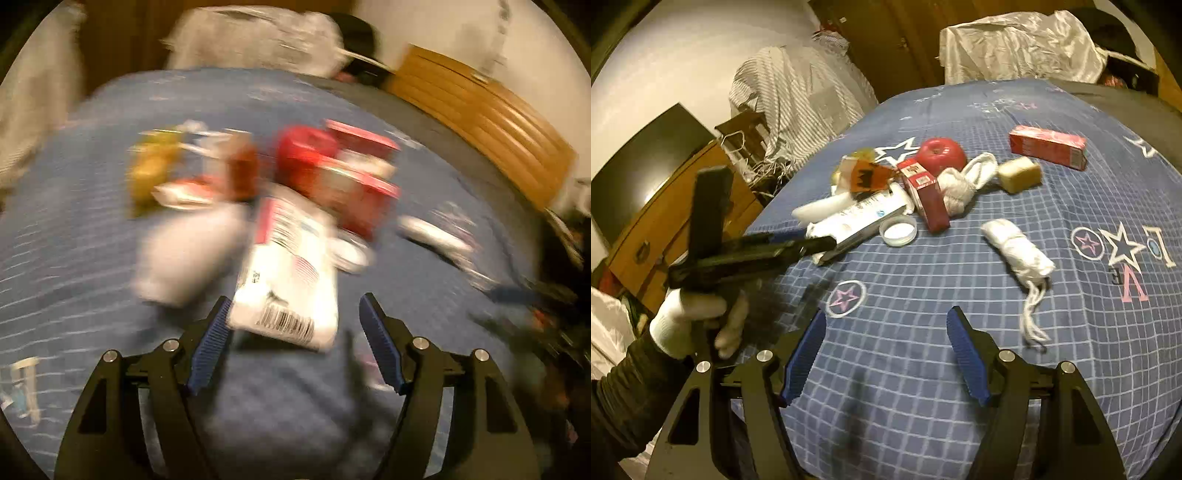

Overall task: Collect trash
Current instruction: 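Return to the bed and grasp white medicine box with left tool while right grasps cloth bundle, then lift the medicine box and cloth bundle off the bed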

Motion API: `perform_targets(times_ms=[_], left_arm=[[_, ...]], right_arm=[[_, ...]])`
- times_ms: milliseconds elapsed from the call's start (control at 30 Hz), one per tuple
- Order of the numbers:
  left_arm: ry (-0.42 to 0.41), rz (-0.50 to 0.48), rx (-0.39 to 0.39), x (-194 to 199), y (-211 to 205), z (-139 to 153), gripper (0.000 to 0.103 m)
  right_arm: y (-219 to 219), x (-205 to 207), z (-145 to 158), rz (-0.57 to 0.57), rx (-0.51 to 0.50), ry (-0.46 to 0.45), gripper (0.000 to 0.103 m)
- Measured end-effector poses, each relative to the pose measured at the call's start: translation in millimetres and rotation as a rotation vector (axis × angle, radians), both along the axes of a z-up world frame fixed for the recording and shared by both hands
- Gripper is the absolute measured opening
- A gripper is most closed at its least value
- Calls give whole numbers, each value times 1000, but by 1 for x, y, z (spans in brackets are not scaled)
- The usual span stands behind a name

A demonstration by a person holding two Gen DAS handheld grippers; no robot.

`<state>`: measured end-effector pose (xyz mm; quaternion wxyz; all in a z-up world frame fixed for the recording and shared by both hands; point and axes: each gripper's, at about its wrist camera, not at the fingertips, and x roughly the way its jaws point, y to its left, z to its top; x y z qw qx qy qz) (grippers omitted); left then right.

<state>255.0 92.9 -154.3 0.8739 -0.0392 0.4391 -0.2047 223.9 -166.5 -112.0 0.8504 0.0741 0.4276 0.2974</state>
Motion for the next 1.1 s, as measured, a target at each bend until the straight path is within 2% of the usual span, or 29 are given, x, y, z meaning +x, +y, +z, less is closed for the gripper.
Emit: perform_targets(times_ms=[100,200,300,400,467,600,700,767,800,867,967,1033,1100], left_arm=[[4,-63,-40,-9,-12,3,67],[-13,-14,-76,-17,-4,12,67],[-55,62,-77,-22,2,23,69],[-62,120,-28,-15,-1,29,72],[-46,140,35,-1,-15,24,72],[13,133,102,17,-30,11,72],[54,122,166,24,-38,-3,72],[65,116,181,26,-39,-10,72],[65,116,181,26,-38,-11,70],[64,126,184,23,-32,-10,61],[71,133,186,20,-24,-7,58],[75,142,197,17,-18,-6,58],[78,161,211,20,-14,-7,60]], right_arm=[[-7,6,4,-14,5,-19,69],[-17,10,10,-16,-19,-49,71],[-24,20,11,2,-79,-74,71],[-23,34,9,35,-177,-93,71],[-21,41,7,55,-235,-94,71],[-9,71,-4,131,-337,-65,71],[1,85,-15,183,-382,-31,71],[6,95,-22,207,-396,-14,70],[9,99,-26,217,-407,-6,68],[13,105,-32,216,-422,7,53],[12,108,-37,192,-432,20,35],[11,105,-37,190,-429,22,29],[10,102,-36,195,-436,24,29]])
